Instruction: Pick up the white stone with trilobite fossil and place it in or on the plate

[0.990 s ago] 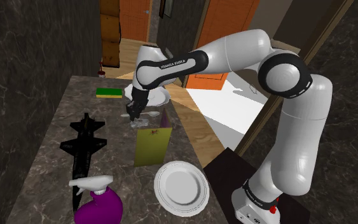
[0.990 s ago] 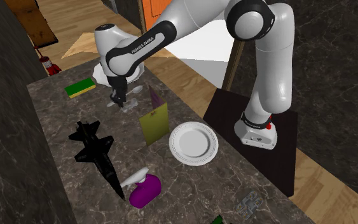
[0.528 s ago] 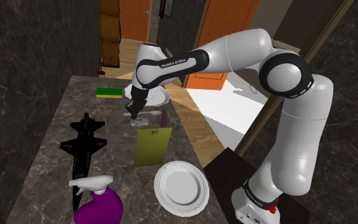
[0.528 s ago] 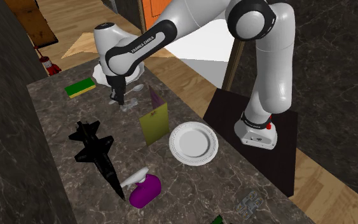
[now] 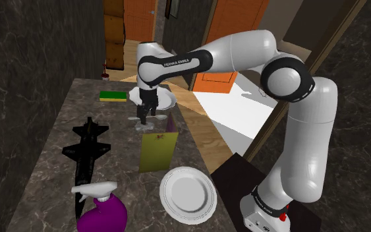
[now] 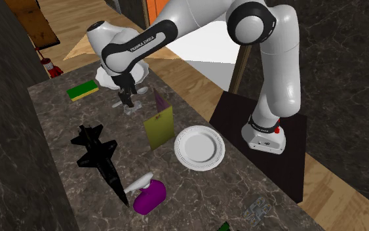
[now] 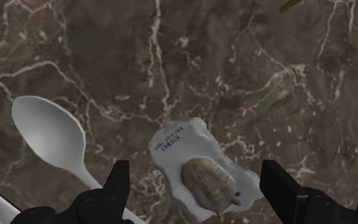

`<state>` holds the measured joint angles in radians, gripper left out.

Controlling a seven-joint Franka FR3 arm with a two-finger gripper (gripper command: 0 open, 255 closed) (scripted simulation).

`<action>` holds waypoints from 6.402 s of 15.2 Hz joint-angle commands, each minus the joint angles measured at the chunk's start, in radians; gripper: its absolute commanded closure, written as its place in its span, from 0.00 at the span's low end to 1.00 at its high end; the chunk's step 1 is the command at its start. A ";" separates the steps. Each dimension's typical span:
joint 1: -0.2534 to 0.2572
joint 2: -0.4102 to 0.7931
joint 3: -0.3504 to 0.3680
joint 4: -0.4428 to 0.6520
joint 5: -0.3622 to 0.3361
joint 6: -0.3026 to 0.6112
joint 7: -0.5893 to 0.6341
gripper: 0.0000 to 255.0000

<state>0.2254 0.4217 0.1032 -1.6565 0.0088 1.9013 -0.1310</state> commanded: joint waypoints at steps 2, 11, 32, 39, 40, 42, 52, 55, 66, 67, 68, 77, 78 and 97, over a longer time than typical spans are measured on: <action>0.003 0.013 -0.002 -0.004 -0.019 -0.018 -0.012 0.00; 0.004 0.023 -0.003 -0.052 -0.020 0.040 -0.012 0.00; 0.003 -0.016 -0.001 -0.013 -0.016 -0.038 -0.012 1.00; 0.002 -0.047 0.001 0.038 -0.014 -0.119 -0.012 1.00; 0.002 -0.050 0.001 0.046 -0.013 -0.131 -0.012 1.00; 0.002 -0.057 0.001 0.064 -0.013 -0.155 -0.012 1.00; 0.043 -0.376 0.046 -0.369 0.038 -0.036 0.058 1.00; 0.061 -0.473 0.064 -0.485 0.062 -0.015 0.083 1.00; 0.166 -0.821 0.151 -0.827 0.191 -0.006 0.192 1.00; 0.179 -0.852 0.161 -0.852 0.206 -0.010 0.205 1.00; 0.193 -0.883 0.170 -0.875 0.221 -0.015 0.218 1.00; 0.246 -0.948 0.224 -1.004 0.291 0.057 0.260 1.00; 0.246 -0.940 0.227 -1.012 0.293 0.073 0.258 1.00; 0.234 -0.863 0.263 -1.056 0.310 0.194 0.250 0.00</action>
<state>0.4599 -0.4440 0.3655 -2.7083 0.3336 2.0848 0.1187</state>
